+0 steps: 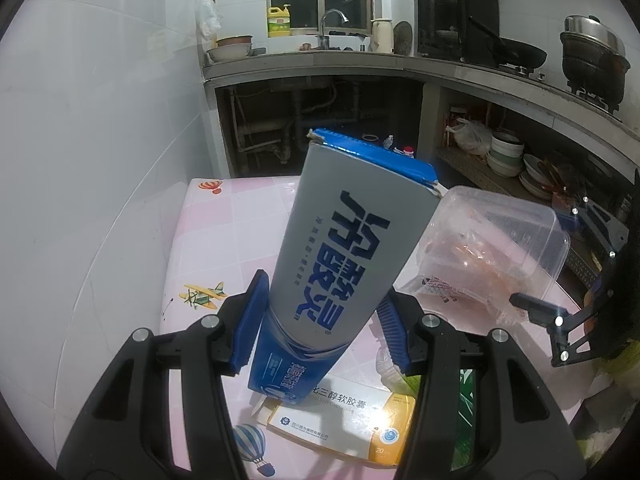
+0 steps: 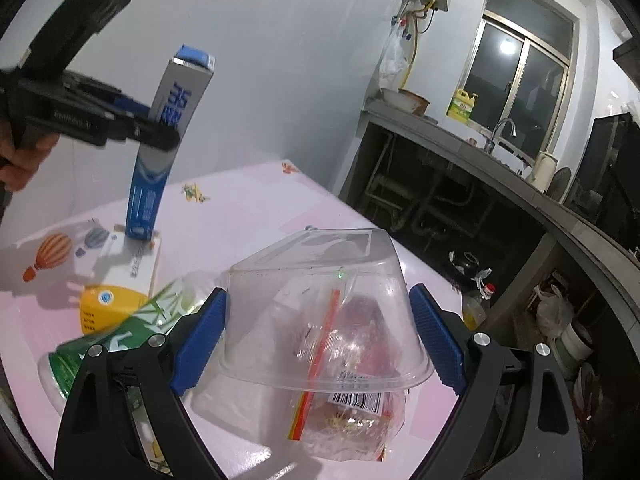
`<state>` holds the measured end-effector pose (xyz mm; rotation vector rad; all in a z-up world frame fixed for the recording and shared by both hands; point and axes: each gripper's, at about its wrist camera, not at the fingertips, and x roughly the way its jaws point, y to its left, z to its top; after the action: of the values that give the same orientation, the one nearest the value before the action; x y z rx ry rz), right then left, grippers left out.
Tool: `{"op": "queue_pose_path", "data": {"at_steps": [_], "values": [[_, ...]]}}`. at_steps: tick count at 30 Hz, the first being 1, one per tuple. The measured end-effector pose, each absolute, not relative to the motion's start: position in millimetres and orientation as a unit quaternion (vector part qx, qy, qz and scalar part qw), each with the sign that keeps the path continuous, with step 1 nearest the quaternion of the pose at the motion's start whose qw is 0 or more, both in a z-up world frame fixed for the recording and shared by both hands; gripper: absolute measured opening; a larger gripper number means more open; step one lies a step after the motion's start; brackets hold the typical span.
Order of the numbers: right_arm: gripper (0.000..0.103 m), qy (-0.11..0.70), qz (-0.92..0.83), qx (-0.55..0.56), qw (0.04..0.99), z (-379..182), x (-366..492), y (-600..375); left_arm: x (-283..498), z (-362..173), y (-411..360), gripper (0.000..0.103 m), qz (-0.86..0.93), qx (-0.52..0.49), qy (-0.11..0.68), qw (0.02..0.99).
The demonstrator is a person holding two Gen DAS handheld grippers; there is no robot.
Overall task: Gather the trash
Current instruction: 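Carry the toothpaste box and clear container over the blue wastebasket with both tools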
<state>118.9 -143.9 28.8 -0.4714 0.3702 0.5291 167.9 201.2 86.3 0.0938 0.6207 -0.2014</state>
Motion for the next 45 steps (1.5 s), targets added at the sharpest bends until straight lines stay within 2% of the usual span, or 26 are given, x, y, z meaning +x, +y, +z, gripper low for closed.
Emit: {"op": "queue_pose_path", "data": {"at_steps": [12,18,24,29,34,38,45], "values": [[0.088,0.122,0.244,-0.208,0.939,69,97,-157,158,99,212,0.050,-0.076,0.024,0.284,0.955],[0.088,0.094,0.214,-0.199,0.952,89,82,-178,144,128,209,0.049,-0.076,0.012,0.248,0.966],[0.088,0.086,0.153,-0.172,0.969,103,67,-219,138,160,174,0.049,-0.136,-0.006,0.215,0.967],[0.088,0.097,0.077,-0.147,0.981,107,54,-269,144,180,117,0.049,-0.217,-0.016,0.203,0.955],[0.088,0.126,-0.009,-0.111,0.986,100,41,-335,166,185,34,0.049,-0.320,-0.032,0.234,0.917],[0.088,0.160,-0.073,-0.081,0.981,83,33,-388,190,168,-44,0.049,-0.380,-0.041,0.295,0.875],[0.088,0.229,-0.140,-0.043,0.962,30,31,-456,222,93,-190,0.049,-0.428,-0.027,0.432,0.793]]}}
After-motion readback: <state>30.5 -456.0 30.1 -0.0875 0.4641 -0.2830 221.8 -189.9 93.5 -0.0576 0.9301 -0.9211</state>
